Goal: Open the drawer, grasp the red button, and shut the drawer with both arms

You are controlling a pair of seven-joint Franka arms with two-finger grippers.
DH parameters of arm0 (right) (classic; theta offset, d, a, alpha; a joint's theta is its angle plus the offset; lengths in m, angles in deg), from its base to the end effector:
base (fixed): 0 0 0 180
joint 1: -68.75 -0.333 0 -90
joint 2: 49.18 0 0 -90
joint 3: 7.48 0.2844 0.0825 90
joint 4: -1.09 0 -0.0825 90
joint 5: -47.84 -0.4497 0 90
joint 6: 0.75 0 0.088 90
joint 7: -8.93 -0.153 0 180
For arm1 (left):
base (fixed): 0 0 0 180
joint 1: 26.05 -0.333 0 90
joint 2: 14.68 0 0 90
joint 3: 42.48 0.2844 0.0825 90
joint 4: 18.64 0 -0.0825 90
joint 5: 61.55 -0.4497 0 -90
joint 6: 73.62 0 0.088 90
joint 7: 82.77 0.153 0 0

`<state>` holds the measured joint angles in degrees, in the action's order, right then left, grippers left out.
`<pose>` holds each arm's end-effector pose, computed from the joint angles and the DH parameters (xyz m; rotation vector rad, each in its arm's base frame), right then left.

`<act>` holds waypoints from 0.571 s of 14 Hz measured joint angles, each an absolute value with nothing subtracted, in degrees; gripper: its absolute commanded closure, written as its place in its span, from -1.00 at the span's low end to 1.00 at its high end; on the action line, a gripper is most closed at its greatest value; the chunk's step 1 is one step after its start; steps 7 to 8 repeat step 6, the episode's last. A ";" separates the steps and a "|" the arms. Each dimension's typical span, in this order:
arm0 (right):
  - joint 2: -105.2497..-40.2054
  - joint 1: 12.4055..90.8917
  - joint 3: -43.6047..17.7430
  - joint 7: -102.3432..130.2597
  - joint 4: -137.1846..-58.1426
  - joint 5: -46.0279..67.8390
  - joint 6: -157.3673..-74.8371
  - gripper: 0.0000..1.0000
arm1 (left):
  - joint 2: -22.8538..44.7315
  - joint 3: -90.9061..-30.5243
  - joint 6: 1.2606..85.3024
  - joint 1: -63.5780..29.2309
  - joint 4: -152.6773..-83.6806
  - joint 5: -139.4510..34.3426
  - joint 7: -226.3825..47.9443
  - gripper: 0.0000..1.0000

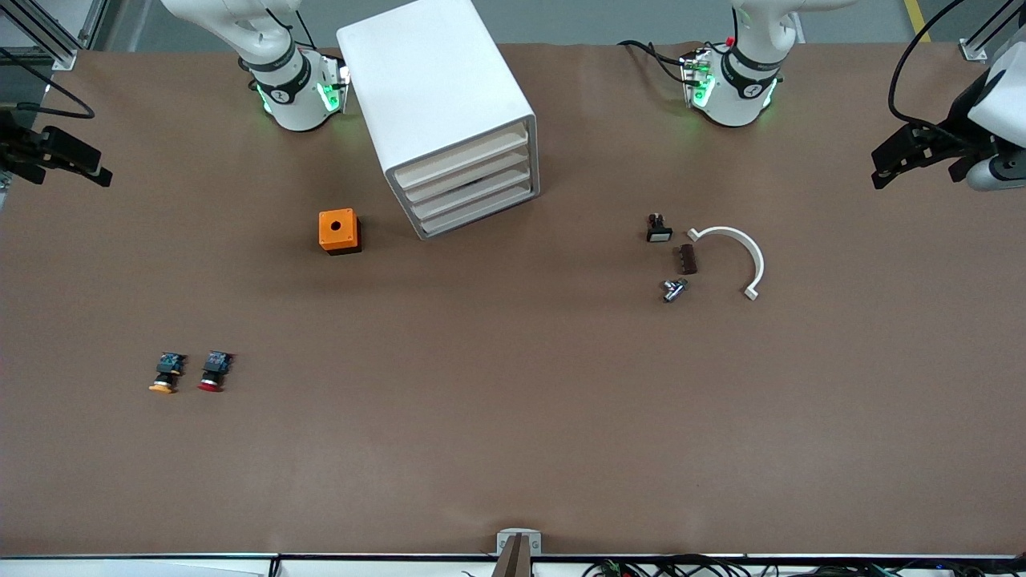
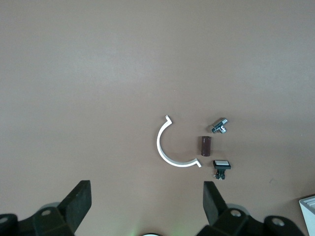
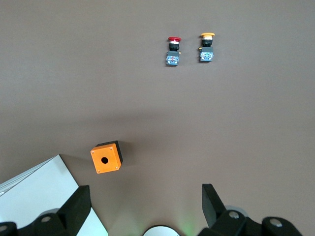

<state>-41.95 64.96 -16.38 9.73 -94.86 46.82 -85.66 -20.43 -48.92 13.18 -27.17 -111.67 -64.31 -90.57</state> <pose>0.5694 -0.0518 0.5587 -3.0972 0.1121 0.1023 0.5837 -0.0491 0.5741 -3.0808 -0.0714 0.0033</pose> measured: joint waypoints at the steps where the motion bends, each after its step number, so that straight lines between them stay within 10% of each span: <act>1: -41.95 65.47 -16.01 9.73 -94.87 46.82 -85.71 -1.00 | -20.40 -48.93 13.00 -27.17 -111.66 -64.31 -90.55 -1.00; 8: -41.89 65.91 -15.45 9.74 -94.86 46.82 -86.13 -1.00 | -20.39 -49.14 12.10 -27.07 -111.66 -64.31 -90.54 -1.00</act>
